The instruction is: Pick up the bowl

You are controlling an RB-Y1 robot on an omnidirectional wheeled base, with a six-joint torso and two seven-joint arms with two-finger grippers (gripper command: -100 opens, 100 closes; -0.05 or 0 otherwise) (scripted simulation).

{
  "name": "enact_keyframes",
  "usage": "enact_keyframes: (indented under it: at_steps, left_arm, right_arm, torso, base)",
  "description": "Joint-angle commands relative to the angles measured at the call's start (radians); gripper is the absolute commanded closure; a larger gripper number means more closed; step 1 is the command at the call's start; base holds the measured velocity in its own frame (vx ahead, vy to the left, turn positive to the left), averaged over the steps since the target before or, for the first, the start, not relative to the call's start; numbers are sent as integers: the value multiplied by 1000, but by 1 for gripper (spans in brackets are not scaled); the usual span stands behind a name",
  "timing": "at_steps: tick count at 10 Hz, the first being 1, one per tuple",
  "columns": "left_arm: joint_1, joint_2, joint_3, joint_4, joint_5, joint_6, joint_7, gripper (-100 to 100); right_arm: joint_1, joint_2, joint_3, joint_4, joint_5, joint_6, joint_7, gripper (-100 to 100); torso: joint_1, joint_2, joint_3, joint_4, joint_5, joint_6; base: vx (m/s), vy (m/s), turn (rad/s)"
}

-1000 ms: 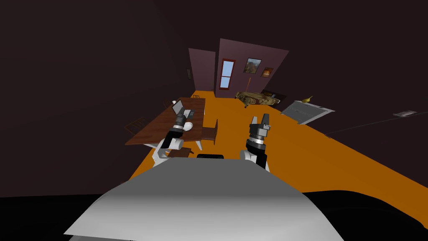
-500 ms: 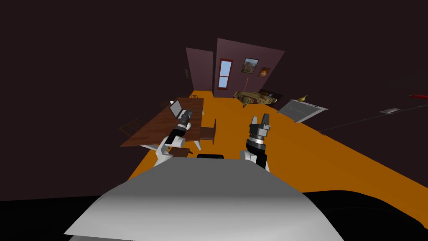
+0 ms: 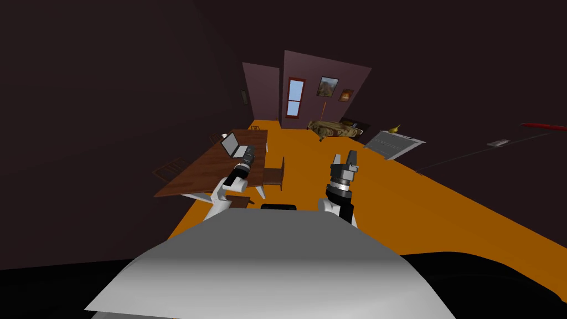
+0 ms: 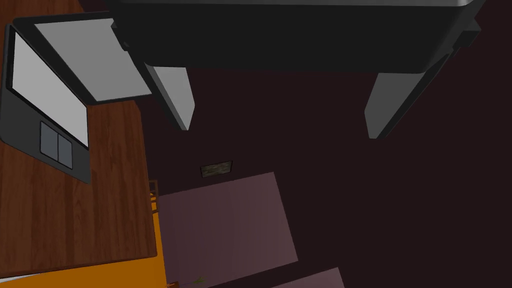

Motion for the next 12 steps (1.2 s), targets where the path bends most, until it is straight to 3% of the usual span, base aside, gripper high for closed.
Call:
enact_keyframes:
  at_steps: [1,7,12]
  left_arm:
    - [-11,7,-2,11,3,50,0,-100]
    - [-87,35,-10,100,12,227,-3,-100]
    - [-160,56,2,196,24,364,6,-100]
  right_arm:
    - [0,0,0,0,0,0,0,0]
    - [0,0,0,0,0,0,0,0]
    - [0,0,0,0,0,0,0,0]
  torso:
    - [0,0,0,0,0,0]
    - [2,0,0,0,0,0]
    - [2,0,0,0,1,0]
  base:
    - [-9,-13,-39]
    - [-11,-2,-53]
    - [-12,19,-50]
